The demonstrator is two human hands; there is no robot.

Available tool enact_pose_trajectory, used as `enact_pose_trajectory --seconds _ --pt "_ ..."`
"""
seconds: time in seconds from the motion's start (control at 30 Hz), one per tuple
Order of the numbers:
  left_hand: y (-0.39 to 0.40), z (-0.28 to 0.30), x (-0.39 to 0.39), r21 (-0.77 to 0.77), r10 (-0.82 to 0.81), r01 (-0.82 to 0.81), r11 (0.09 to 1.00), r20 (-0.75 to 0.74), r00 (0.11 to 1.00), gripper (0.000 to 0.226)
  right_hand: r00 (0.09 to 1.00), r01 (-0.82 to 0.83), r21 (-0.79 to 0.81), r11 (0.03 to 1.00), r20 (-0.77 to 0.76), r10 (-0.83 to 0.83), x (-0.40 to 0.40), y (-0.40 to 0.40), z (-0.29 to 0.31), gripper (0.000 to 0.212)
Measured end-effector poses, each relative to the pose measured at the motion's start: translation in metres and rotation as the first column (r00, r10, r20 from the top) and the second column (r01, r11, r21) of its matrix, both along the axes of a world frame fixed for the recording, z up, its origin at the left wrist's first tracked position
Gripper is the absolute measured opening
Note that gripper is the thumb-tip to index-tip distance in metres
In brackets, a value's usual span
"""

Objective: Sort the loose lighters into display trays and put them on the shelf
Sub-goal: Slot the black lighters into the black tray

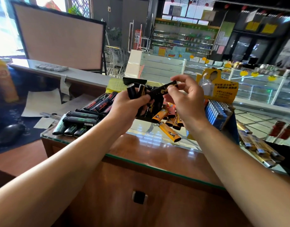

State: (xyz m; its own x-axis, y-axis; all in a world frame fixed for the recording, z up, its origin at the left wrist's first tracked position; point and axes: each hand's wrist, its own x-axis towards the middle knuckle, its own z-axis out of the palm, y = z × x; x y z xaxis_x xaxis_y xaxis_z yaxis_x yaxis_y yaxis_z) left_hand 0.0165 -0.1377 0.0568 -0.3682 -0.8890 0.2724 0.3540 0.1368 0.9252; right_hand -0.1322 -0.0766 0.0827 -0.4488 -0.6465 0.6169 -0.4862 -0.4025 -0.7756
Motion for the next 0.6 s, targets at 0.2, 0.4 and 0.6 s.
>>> enact_pose_trajectory --seconds 0.2,0.4,0.6 --pt "-0.009 0.002 -0.006 0.048 0.018 -0.009 0.999 -0.183 0.983 0.018 0.988 -0.007 0.192 0.981 -0.152 0.037 -0.01 -0.002 -0.015 0.016" --pt "-0.01 -0.003 -0.009 -0.068 -0.048 0.046 0.997 -0.035 0.998 0.021 0.976 -0.115 0.272 0.955 -0.151 0.16 -0.01 0.0 -0.021 0.017" --pt "-0.01 -0.003 -0.008 -0.086 -0.052 0.051 0.995 -0.015 0.999 0.015 0.965 -0.128 0.2 0.971 -0.201 0.169 -0.006 0.0 -0.018 0.016"
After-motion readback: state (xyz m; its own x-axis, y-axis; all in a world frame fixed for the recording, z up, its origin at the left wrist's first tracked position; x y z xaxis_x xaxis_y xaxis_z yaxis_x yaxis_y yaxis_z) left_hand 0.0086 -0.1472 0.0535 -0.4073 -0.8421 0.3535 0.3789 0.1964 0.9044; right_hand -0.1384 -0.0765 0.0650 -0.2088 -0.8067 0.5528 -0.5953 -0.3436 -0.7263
